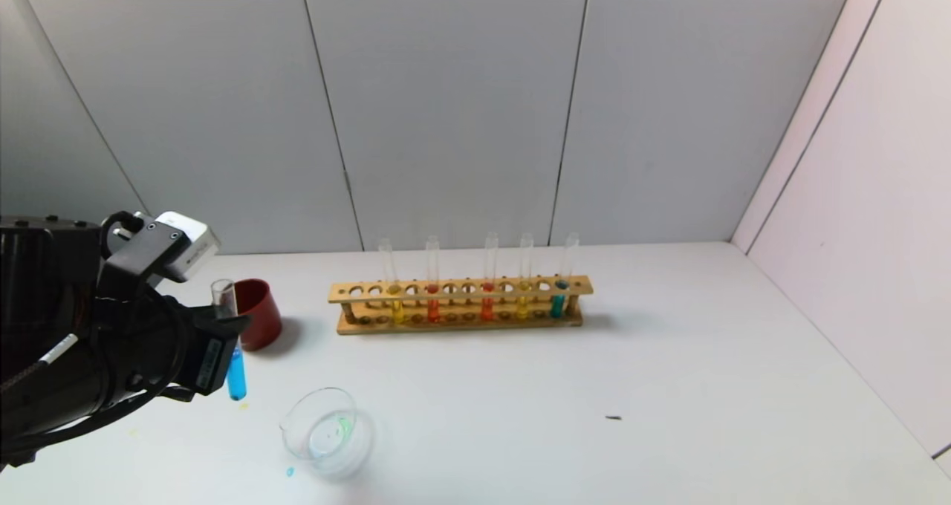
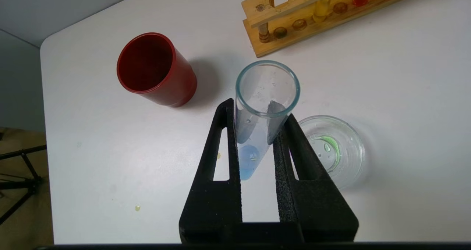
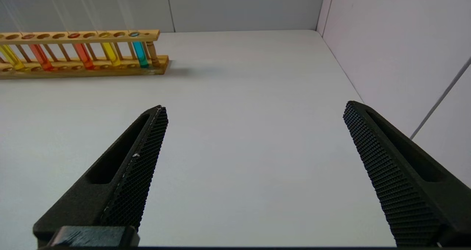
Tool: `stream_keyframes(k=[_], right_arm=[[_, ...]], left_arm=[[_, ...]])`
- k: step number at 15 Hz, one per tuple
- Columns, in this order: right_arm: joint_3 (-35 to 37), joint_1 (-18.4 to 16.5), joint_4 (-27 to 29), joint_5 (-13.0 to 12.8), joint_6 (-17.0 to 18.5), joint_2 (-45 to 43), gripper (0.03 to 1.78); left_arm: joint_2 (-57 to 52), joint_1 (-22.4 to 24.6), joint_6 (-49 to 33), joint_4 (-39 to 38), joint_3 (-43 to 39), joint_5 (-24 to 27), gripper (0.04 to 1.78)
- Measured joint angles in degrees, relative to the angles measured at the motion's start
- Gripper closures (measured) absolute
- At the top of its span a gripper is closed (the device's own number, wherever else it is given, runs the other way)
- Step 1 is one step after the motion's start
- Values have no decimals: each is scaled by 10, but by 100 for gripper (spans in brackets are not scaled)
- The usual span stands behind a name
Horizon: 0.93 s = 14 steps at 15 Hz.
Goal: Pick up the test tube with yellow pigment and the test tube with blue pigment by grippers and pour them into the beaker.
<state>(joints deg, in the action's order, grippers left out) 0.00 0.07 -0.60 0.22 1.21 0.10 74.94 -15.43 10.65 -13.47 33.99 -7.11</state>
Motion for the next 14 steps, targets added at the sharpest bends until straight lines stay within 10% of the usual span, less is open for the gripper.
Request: stream_keyframes(k=[14], right_arm=[[0, 0, 0, 0, 0, 0, 7]], left_arm=[[14, -8, 126, 85, 1, -56, 151]])
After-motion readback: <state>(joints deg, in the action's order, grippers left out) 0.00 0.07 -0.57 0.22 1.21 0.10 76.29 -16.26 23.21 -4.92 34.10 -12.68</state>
